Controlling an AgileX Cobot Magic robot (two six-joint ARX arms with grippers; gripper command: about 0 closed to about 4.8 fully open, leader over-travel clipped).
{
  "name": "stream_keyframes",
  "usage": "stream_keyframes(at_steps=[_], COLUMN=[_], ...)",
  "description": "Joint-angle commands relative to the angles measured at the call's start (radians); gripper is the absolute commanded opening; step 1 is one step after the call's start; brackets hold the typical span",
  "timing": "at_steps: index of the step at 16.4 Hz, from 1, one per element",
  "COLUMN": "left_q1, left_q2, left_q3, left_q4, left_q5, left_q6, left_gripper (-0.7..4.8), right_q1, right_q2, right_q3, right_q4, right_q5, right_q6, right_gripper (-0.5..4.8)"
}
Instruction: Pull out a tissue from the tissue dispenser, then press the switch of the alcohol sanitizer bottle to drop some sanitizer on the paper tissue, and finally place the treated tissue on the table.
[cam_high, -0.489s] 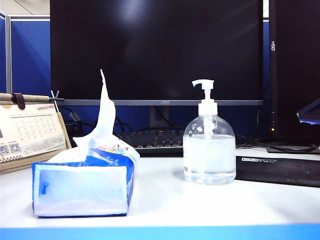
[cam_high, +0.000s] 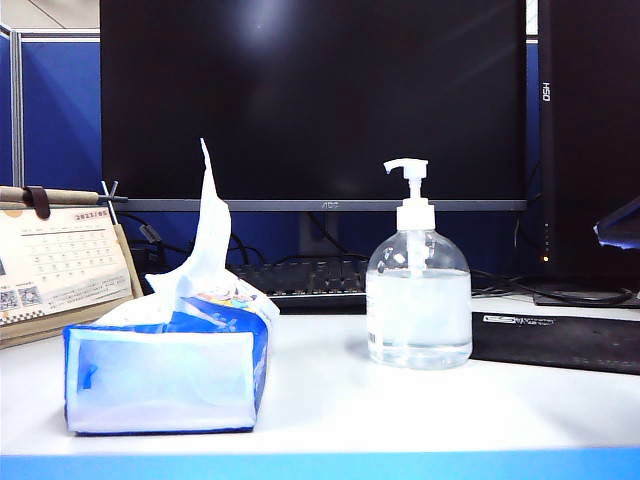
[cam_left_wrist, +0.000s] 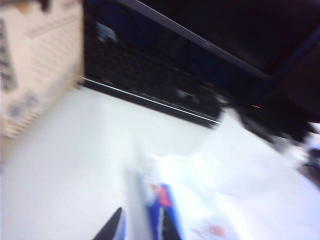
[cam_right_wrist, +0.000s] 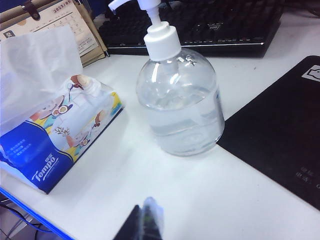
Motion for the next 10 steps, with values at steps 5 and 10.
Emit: stream_keyframes(at_steps=[5,10], left_q1=[-0.019,-0.28], left_q2=[-0.001,0.012], left_q3=[0.002,0.058], left_q4=[0.262,0.237], left_q5=[0.317,0.128], left_q6=[-0.419,-0.509], left_gripper=[1.08,1.62], right_q1=[0.002,0.002], right_q2=[0.0,0.0], right_q3=[-0.002,0.034], right_q4=[0.061,0.132], right_q5=[-0.031,-0.047], right_q6=[0.032,0.056], right_gripper=[0.16,0.23])
